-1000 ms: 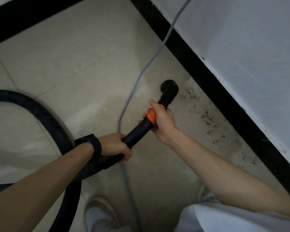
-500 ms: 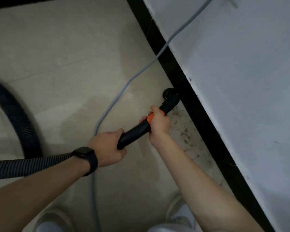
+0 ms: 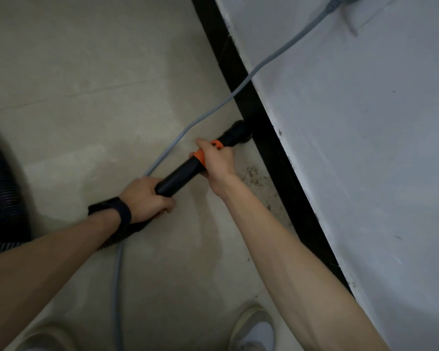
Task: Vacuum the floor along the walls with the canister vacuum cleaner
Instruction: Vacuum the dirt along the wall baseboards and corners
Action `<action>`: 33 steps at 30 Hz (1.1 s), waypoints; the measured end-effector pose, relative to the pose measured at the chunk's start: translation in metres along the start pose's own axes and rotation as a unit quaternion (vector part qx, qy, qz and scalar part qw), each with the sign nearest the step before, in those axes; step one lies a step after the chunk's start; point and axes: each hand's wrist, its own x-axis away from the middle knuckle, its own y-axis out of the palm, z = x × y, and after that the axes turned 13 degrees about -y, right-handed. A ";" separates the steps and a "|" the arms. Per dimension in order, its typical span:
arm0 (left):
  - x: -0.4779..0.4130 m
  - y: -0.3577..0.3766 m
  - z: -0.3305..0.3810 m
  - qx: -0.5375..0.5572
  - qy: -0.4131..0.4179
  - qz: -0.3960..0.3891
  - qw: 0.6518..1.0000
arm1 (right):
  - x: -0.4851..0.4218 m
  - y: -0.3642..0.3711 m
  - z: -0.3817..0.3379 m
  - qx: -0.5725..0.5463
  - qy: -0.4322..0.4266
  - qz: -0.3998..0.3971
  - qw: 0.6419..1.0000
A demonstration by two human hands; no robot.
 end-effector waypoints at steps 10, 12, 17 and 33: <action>0.012 -0.002 0.002 -0.144 0.061 0.055 0.986 | 0.012 -0.012 0.010 -0.091 0.014 0.043 0.995; 0.020 0.002 0.000 -0.184 0.081 0.058 0.978 | 0.020 -0.021 0.016 -0.121 0.016 0.055 0.991; 0.042 0.020 -0.005 -0.261 0.106 0.070 0.957 | 0.042 -0.039 0.026 -0.189 0.039 0.075 0.978; 0.097 0.024 -0.106 -0.359 0.099 0.046 0.927 | 0.152 -0.035 0.082 -0.143 0.142 -0.043 0.979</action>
